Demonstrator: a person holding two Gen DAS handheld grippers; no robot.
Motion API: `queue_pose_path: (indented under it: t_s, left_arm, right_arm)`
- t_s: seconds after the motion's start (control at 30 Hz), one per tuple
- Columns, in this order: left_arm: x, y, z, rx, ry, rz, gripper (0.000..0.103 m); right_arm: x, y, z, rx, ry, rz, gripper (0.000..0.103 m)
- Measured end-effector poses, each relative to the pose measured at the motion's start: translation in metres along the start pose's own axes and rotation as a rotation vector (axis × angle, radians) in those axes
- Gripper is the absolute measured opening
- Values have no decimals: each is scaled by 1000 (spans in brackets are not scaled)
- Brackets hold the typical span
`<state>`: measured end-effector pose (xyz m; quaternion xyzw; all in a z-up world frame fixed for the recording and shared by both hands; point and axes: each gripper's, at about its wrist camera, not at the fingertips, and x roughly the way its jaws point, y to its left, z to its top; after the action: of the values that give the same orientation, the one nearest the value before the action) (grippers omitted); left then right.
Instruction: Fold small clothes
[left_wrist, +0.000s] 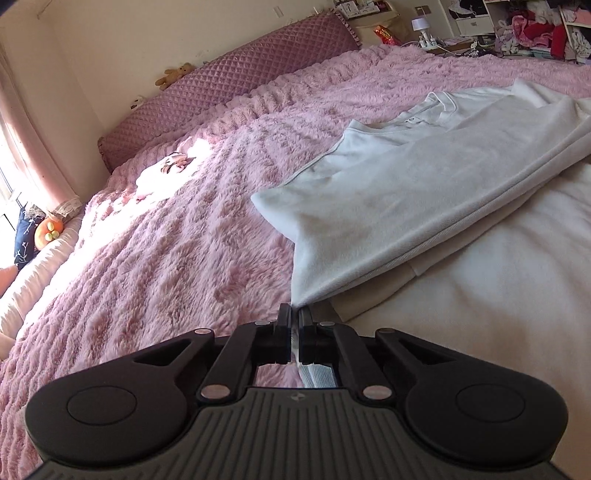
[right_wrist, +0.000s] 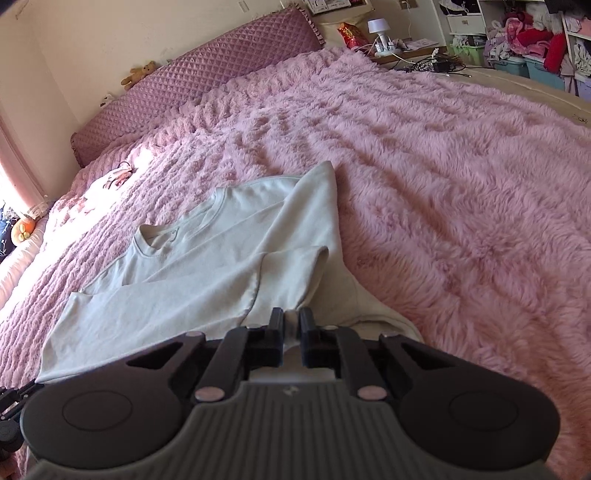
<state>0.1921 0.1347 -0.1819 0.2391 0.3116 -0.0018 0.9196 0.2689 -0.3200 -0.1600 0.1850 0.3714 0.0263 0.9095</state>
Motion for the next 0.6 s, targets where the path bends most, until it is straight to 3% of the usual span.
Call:
queue_pose_path:
  t_s: [0.1,0.13,0.17,0.23,0.33,0.47,0.6]
  left_arm:
    - [2,-2,-6,0,32,-16,0]
    - [-1,-1,-6,4,25,-15,0]
    - [-4,1,-6,7,22,-19,0]
    - [-12,6,-5,-1,13,-20,3]
    - [-28,15,0,-33,-24,-13,12]
    - [-46,30,22,-141,-116,-10,12]
    - [-35,38,49,-286,-161,-104,16]
  right_arm:
    - [16,-15,-13,33,62,-14,4]
    - [16,-18,-13,51,57,-12,7]
    - [13,-20,-12,78,52,-1,16]
    - [4,-19,-10,100,18,-17,29]
    - [-16,-8,-3,62,-78,-9,33]
    - [-20,13,12,-13,-121,58,38]
    - [-1,36,22,-67,-101,90,38]
